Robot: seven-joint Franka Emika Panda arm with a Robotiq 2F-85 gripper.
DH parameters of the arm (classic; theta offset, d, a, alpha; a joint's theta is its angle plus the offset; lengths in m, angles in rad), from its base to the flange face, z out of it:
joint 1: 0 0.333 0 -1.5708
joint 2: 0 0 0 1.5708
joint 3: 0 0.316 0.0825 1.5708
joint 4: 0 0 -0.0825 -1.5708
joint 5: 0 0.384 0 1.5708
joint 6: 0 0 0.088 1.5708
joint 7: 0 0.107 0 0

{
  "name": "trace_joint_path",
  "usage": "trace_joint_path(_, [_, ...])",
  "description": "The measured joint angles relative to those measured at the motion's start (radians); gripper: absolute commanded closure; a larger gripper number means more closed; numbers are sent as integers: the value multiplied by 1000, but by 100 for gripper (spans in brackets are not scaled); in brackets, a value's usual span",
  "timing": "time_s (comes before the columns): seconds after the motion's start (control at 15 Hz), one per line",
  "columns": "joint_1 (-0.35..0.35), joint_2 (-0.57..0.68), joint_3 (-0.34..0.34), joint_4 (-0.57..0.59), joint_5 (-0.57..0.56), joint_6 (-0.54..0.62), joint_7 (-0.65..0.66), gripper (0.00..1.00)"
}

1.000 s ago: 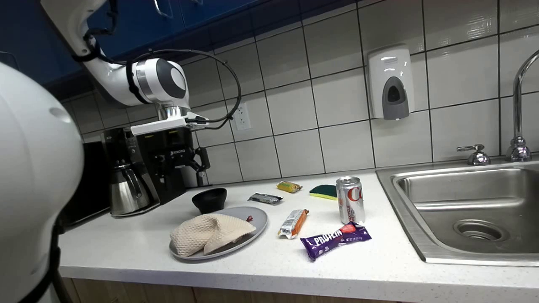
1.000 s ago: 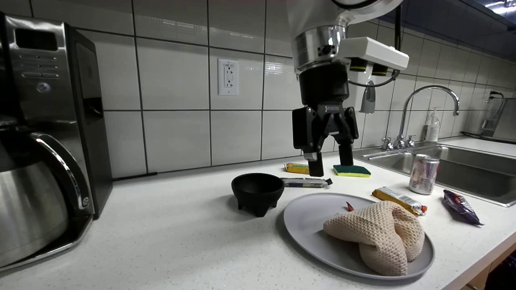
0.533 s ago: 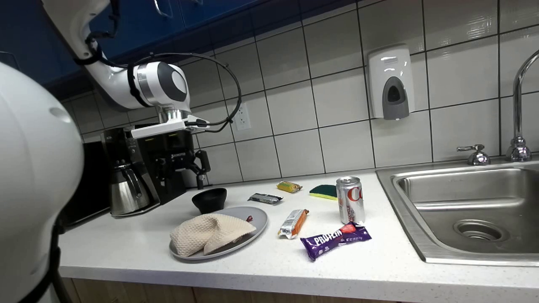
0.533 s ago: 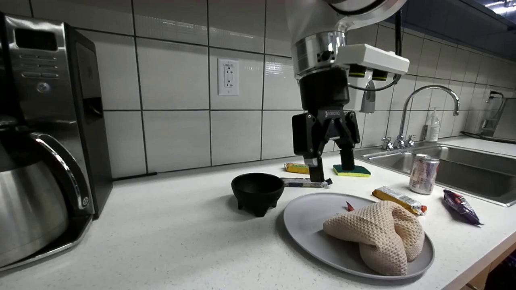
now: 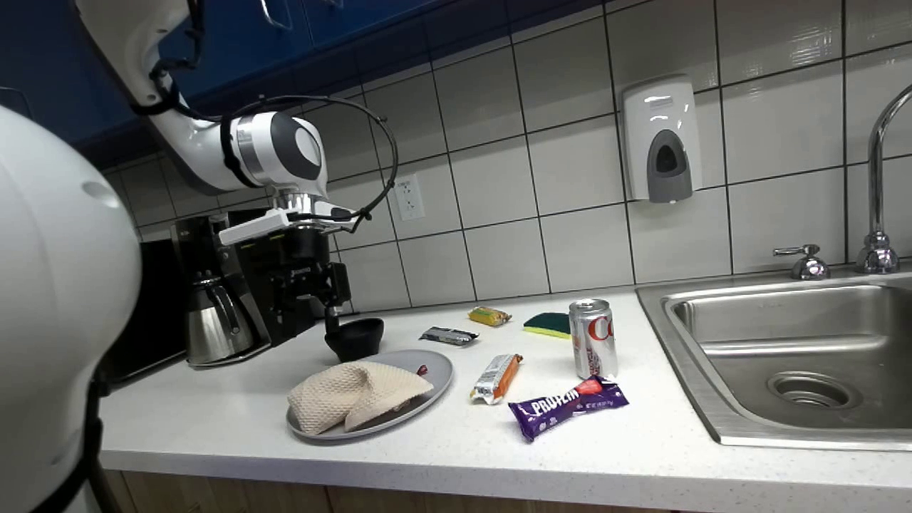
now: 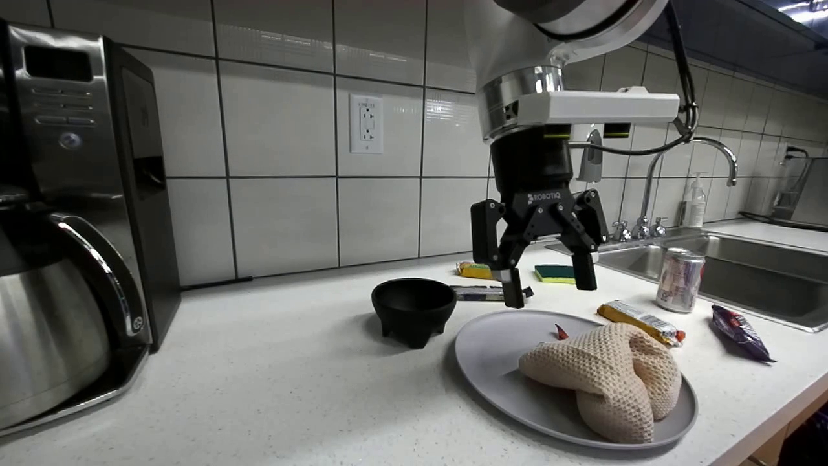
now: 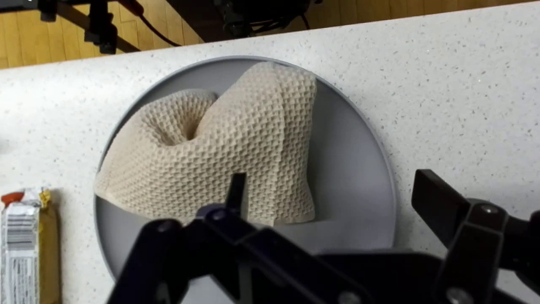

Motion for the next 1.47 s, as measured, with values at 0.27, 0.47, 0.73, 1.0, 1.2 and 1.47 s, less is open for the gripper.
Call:
trace_joint_path(0.27, [-20, 0, -24, -8, 75, 6, 107, 0])
trace_joint_path(0.47, [-36, -4, -42, -26, 127, 44, 184, 0])
trace_joint_path(0.73, [-45, -13, -53, -66, 124, 100, 309, 0])
trace_joint_path(1.0, [-45, -20, -54, -99, 71, 108, 441, 0])
trace_joint_path(1.2, [-46, -22, -55, -122, 55, 108, 502, 0])
trace_joint_path(1.47, [-53, -23, -62, -153, 37, 115, 543, 0])
